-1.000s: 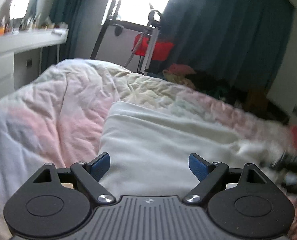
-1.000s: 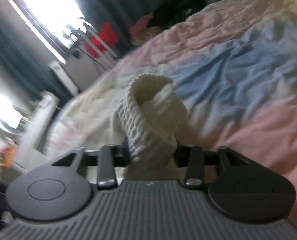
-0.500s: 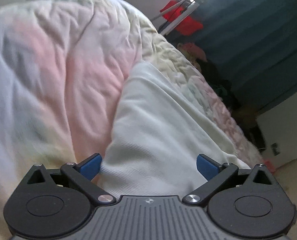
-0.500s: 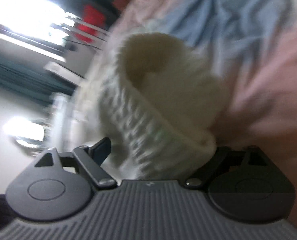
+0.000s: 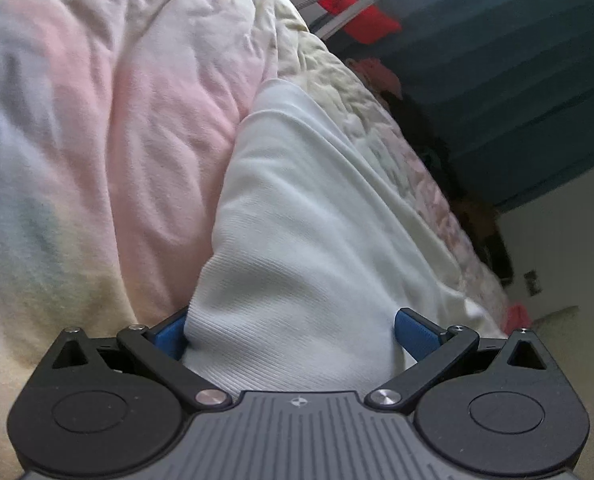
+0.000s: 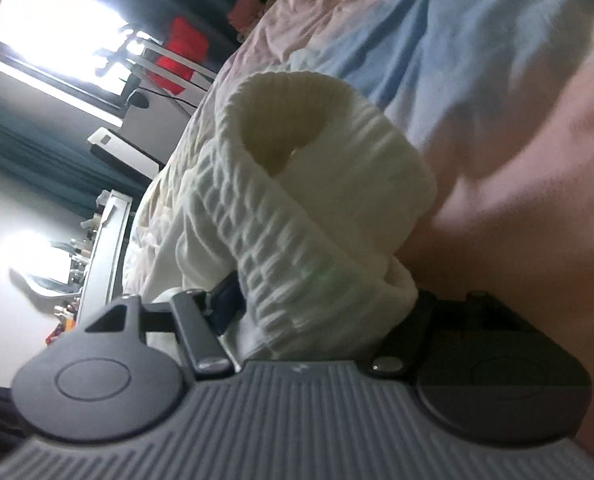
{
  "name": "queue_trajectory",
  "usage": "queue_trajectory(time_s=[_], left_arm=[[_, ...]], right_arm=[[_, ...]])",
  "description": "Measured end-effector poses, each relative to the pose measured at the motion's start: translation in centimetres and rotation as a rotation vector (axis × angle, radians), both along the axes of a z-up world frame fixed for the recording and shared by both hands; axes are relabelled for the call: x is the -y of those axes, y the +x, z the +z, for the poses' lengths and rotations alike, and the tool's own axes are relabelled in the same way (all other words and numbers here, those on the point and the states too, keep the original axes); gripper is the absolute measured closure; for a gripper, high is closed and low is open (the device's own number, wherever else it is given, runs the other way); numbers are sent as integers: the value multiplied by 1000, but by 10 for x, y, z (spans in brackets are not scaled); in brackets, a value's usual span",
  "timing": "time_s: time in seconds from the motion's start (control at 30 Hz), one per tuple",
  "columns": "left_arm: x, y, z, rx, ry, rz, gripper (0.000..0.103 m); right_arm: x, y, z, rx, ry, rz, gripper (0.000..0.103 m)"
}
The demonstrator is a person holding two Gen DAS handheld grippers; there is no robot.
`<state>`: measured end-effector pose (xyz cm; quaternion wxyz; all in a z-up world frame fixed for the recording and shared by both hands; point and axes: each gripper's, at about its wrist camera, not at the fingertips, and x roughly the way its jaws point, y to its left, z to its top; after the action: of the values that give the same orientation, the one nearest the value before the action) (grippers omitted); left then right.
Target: Fold clothes
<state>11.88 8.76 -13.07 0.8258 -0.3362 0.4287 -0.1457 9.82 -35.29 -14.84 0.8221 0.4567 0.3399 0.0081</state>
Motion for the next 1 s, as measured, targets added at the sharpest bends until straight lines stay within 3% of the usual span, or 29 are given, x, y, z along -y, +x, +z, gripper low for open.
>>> queue_trajectory(time_s=[0.2, 0.37, 0.53, 0.6, 0.83, 1.0], left_arm=[[-4, -2, -5, 4, -44, 14, 7], [-18, -2, -12, -5, -113, 71, 32], [-19, -7, -3, 28, -111, 90, 61], [-17, -8, 5, 47, -111, 90, 66], [-12, -8, 42, 101, -133, 90, 72], [6, 6, 75, 139, -119, 76, 74]], right_arm=[[1, -4, 13, 46, -22, -14, 61], [4, -3, 22, 88, -21, -34, 67], [4, -4, 33, 133, -28, -36, 69], [3, -5, 38, 153, -33, -35, 70], [4, -10, 78, 353, -36, 10, 74], [19, -4, 91, 391, 3, -3, 74]])
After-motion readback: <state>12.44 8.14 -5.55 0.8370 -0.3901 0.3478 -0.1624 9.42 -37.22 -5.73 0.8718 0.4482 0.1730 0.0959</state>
